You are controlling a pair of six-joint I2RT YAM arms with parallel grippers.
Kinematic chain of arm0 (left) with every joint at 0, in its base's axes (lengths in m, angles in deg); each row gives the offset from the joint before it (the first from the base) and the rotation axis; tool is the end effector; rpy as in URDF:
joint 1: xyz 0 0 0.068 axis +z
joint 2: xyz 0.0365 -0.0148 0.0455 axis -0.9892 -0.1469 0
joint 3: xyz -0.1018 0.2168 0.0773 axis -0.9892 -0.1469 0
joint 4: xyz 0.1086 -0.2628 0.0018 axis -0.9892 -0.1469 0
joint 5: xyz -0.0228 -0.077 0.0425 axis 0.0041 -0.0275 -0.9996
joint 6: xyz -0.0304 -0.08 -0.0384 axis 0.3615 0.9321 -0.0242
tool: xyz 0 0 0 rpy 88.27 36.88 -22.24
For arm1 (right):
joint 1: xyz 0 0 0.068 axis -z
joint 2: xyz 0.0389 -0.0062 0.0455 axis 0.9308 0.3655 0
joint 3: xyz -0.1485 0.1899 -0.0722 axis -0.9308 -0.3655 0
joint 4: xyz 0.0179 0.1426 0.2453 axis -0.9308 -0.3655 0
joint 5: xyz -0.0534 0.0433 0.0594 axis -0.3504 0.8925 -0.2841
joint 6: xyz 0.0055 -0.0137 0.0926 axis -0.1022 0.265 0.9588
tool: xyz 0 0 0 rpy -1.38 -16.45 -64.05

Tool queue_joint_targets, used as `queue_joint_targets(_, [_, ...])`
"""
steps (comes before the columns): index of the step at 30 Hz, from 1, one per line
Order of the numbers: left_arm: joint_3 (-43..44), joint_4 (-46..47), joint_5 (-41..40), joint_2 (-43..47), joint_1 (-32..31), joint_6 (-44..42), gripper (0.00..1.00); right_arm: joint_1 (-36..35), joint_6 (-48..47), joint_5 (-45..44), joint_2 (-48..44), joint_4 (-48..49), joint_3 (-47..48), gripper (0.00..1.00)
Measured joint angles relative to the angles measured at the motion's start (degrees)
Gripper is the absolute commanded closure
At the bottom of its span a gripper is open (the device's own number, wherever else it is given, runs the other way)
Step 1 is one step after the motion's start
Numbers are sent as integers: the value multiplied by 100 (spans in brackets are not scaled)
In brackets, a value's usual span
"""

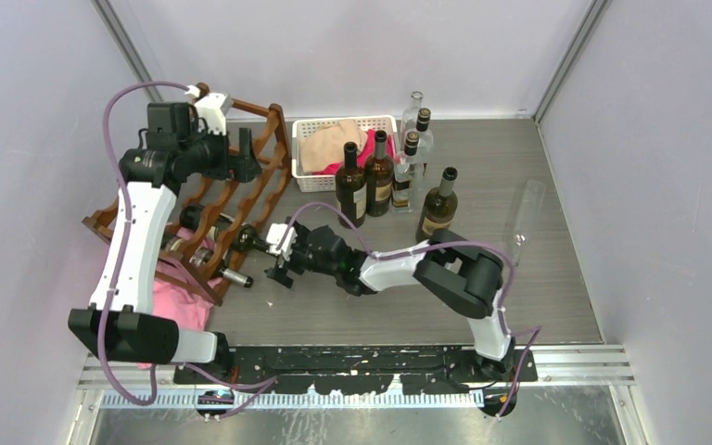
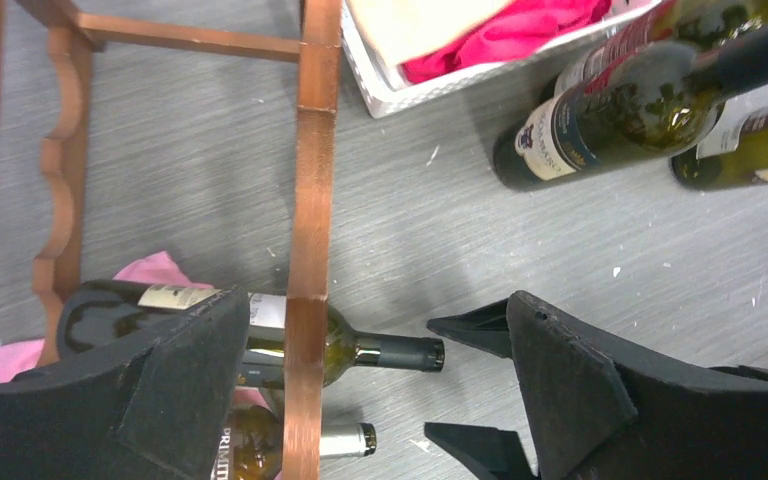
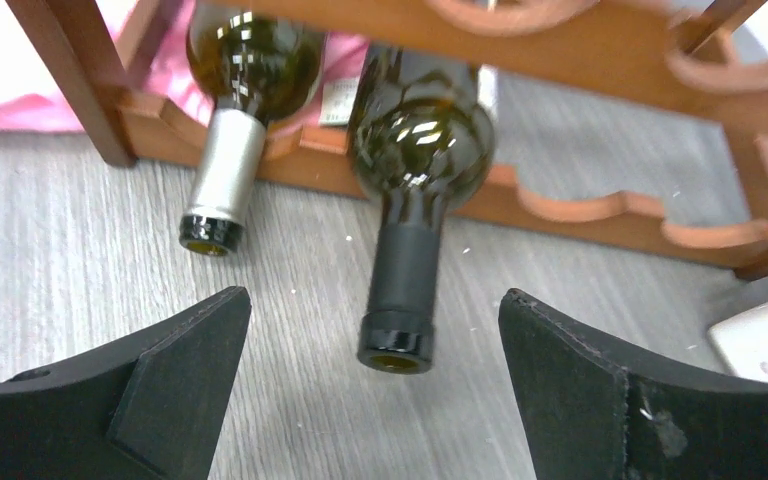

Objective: Put the wine bottle on the wine rack
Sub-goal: Place the wine bottle in the wine rack.

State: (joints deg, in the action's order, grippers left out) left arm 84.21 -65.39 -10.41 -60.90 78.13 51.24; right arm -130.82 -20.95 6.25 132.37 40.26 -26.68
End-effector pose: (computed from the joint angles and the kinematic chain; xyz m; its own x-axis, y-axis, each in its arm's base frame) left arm 0.3434 -0.0484 0.3625 -0.6422 0.0562 -0.7645 0.3186 0.9267 -0.1995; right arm 0.2162 0.4312 0.1153 0.1711 -0.2854 -0.9430 -0.9194 0.2977 -0.2570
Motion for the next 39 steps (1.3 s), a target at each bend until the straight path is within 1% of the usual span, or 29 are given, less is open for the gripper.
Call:
queue_joint_targets(4, [0,125,-256,442,0,260,0,205,26,426,-623,-470,-22,0])
queue_joint_targets(7, [-13,208,-356,798,0,457,1,411,22,935,-970,-1073,42,0])
queue_joint_targets(11, [-153,221,-446,1399,0,686,6,601,-9,1316,-1036,-2323,592,1])
queue_joint_targets(14, [-352,136,-647,1878,0,745,11,664,-26,1467,-1025,-3029,1019,7])
queue_joint_targets(17, [-610,-61,-901,2302,0,785,16,688,-24,1580,-925,-3442,1353,15])
queue_joint_targets(19, [-748,-236,-1049,2496,0,791,18,688,50,1617,-778,-3696,1582,18])
queue_joint_targets(25, [-946,-640,-1373,2682,0,654,21,669,367,1543,-229,-4297,2124,22])
queue_joint_targets(29, [-951,-835,-1521,2588,0,424,24,647,568,1379,219,-4721,2634,25])
queue_joint_targets(32, [-951,-918,-1589,2487,0,203,25,636,643,1270,433,-4887,2857,29])
queue_joint_targets(34, [-951,-962,-1628,2435,0,68,26,632,675,1213,595,-5001,3038,30])
queue_joint_targets(36, [-951,-990,-1661,2393,0,-63,26,623,695,1165,693,-5056,3112,32])
queue_joint_targets(39, [-951,-997,-1683,2358,0,-210,27,603,721,1117,796,-5099,3145,41])
